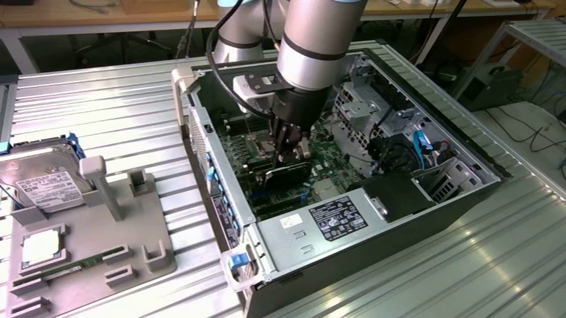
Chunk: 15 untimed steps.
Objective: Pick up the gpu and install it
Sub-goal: 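Press down on the gpu until it lock into place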
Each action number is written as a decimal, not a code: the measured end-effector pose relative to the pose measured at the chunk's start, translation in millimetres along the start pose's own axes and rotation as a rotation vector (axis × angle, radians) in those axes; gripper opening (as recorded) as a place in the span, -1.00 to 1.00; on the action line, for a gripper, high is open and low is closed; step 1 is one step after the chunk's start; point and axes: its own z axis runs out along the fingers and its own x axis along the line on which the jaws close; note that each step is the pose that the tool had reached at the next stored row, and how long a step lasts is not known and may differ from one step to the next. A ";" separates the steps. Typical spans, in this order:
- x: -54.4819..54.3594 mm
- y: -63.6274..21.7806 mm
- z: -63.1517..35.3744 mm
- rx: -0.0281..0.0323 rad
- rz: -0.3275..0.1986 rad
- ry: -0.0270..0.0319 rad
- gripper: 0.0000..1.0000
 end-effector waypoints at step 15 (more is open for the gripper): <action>0.5 23.2 1.5 -0.0010 -0.029 -0.0035 -0.79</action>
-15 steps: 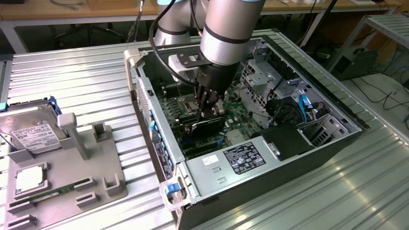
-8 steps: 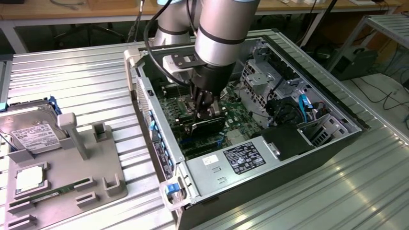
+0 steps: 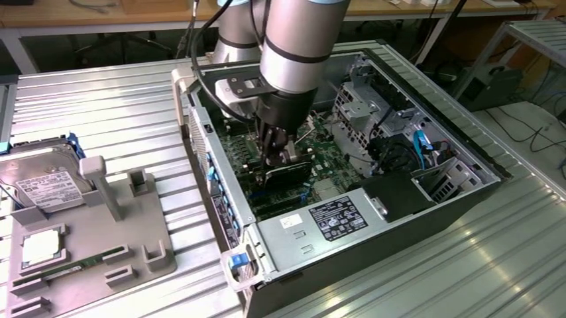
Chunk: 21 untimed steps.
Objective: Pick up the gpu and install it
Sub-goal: 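Press down on the gpu until it lock into place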
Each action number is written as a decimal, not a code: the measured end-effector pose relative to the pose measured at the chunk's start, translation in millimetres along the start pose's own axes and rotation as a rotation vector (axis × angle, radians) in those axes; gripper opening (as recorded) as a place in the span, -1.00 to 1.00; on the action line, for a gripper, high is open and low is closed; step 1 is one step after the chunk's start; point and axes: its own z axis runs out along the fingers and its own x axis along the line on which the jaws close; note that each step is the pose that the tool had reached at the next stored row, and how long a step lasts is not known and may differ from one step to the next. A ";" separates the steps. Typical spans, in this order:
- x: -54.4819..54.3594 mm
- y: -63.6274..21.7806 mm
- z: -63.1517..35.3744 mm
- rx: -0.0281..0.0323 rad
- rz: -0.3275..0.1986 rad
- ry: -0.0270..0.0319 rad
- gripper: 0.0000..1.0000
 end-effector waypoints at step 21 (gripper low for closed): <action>-2.0 7.6 1.9 -0.1812 -0.081 0.0082 -0.79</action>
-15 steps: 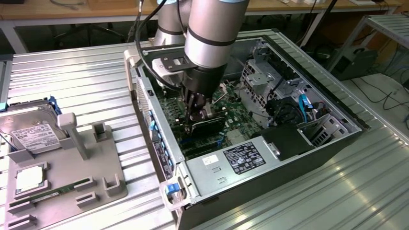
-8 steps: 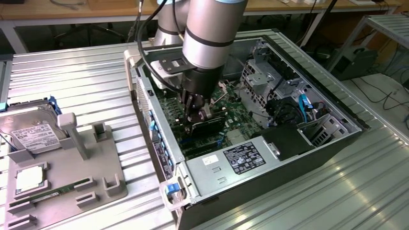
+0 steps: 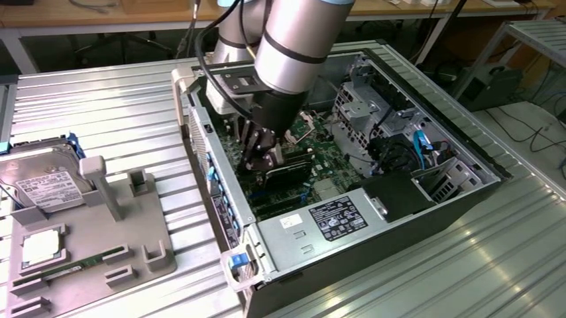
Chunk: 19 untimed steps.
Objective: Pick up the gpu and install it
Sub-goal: 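Press down on the gpu until it lock into place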
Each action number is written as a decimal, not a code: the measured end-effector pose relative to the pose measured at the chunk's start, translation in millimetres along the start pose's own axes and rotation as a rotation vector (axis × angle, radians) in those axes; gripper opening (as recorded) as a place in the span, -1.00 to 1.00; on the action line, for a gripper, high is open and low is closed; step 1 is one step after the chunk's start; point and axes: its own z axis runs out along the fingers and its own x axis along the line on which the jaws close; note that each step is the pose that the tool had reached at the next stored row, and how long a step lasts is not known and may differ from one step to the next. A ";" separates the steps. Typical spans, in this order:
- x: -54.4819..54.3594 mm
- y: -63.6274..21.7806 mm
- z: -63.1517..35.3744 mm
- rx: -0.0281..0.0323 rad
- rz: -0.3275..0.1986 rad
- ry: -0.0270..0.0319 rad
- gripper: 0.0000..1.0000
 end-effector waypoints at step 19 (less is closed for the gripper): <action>-4.3 -7.2 -18.2 -0.1003 0.003 -0.0012 -0.79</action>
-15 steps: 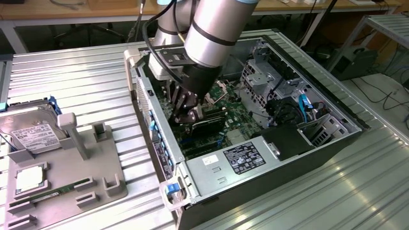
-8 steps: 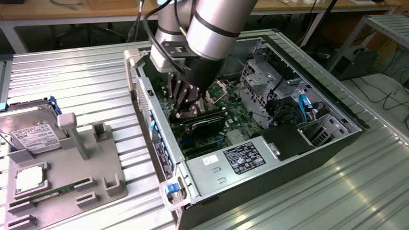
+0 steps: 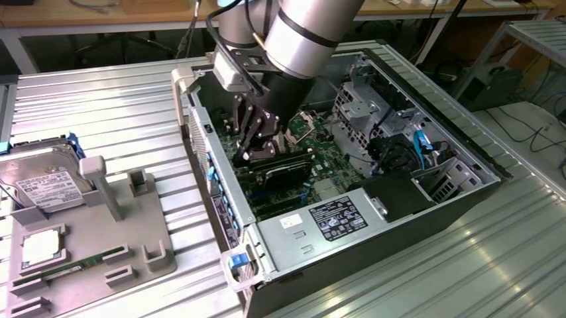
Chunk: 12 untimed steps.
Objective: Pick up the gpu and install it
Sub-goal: 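Press down on the gpu until it lock into place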
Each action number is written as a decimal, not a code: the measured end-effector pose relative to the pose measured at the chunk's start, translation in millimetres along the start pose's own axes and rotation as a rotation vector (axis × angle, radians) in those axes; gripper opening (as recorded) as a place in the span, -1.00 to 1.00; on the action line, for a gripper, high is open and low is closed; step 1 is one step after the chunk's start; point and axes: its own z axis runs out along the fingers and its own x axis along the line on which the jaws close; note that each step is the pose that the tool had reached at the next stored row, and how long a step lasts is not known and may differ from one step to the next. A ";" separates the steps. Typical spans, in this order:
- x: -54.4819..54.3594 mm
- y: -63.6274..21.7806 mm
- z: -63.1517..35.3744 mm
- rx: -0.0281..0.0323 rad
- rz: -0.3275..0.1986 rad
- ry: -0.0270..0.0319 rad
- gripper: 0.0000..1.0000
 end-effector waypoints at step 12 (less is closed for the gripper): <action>-0.7 4.7 6.3 -0.0046 0.000 -0.0001 -0.79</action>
